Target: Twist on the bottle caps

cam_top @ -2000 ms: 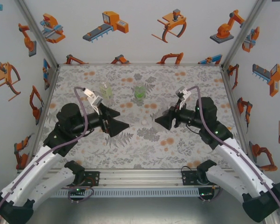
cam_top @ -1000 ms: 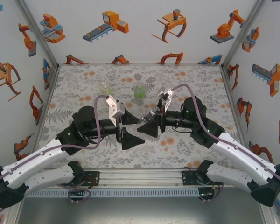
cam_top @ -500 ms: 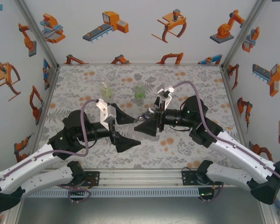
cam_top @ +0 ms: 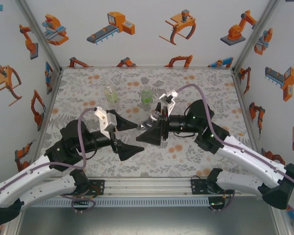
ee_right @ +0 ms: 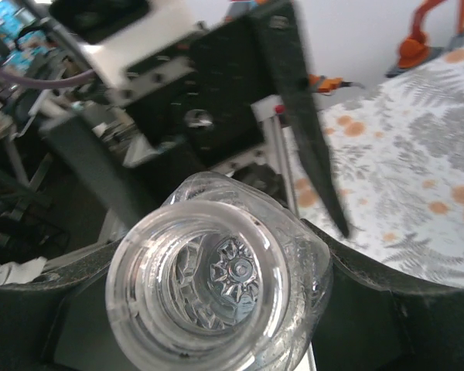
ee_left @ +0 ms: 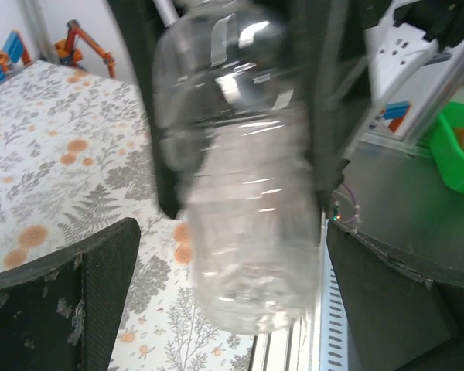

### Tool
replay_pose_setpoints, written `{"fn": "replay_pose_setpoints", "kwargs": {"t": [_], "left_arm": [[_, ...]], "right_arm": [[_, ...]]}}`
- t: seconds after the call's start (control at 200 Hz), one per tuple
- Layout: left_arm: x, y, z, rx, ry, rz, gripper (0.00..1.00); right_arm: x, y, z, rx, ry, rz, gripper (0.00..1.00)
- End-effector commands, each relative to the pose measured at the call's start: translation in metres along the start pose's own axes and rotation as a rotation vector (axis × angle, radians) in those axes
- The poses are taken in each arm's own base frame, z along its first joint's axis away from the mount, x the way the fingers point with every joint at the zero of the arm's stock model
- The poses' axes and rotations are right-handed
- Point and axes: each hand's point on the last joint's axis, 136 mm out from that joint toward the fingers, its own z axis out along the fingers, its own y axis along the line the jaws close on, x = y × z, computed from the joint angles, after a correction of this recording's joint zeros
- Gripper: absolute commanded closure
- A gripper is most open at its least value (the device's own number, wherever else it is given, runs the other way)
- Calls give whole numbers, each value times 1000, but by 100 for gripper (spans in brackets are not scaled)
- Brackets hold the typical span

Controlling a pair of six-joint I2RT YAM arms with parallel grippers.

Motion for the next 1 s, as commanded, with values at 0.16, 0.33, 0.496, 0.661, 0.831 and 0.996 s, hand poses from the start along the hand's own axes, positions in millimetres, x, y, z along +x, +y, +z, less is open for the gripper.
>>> {"fn": "replay_pose_setpoints", "kwargs": {"t": [0.16,0.33,0.496,0.661,0.831,0.996], "left_arm": [[7,13,-8,-88,20,33,2],[5,-11,0,63,31,17,1],[8,-17,13,127,63,-25,12],[0,-16,15,123,23,-14,31],[-7,-16,12,115,-1,0,44],[-14,-17,10,115,-28,6,47]], "right_arm": [[-21,37,1,-117,-34,-51,74],[-21,28,3,-59,-35,-74,74],[-24,28,7,-66,-44,-81,74],[-22,27,7,-59,-39,-76,70],[-31,22,0,12,-87,-84,41],[-53,20,-11,73,-208,-97,30]]}}
